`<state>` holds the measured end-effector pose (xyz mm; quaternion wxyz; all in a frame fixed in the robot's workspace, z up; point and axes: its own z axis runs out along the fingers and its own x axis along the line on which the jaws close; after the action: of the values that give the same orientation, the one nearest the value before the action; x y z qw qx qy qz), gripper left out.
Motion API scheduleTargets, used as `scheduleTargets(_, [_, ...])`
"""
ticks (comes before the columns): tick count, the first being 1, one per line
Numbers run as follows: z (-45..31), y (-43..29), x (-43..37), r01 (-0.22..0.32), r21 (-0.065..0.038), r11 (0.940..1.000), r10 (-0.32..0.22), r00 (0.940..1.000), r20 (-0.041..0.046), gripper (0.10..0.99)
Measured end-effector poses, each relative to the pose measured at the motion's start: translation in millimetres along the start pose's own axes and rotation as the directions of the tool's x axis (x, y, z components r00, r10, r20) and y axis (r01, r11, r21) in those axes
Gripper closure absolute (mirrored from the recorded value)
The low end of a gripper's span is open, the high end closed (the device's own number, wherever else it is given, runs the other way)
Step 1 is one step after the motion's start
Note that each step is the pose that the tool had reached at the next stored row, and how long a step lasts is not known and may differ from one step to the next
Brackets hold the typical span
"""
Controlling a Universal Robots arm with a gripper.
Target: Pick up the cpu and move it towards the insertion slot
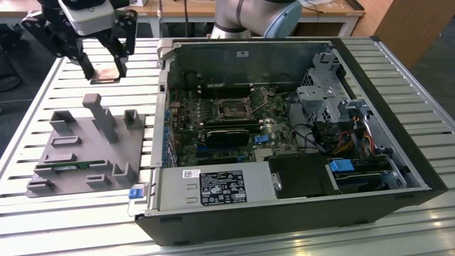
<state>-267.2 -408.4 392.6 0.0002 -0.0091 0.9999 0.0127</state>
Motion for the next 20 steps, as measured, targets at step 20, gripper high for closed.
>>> scheduleTargets(20, [0.0, -0.3, -20.1, 0.000, 0.000, 1.0000, 0.000, 1.0000, 0.0000, 0.545])
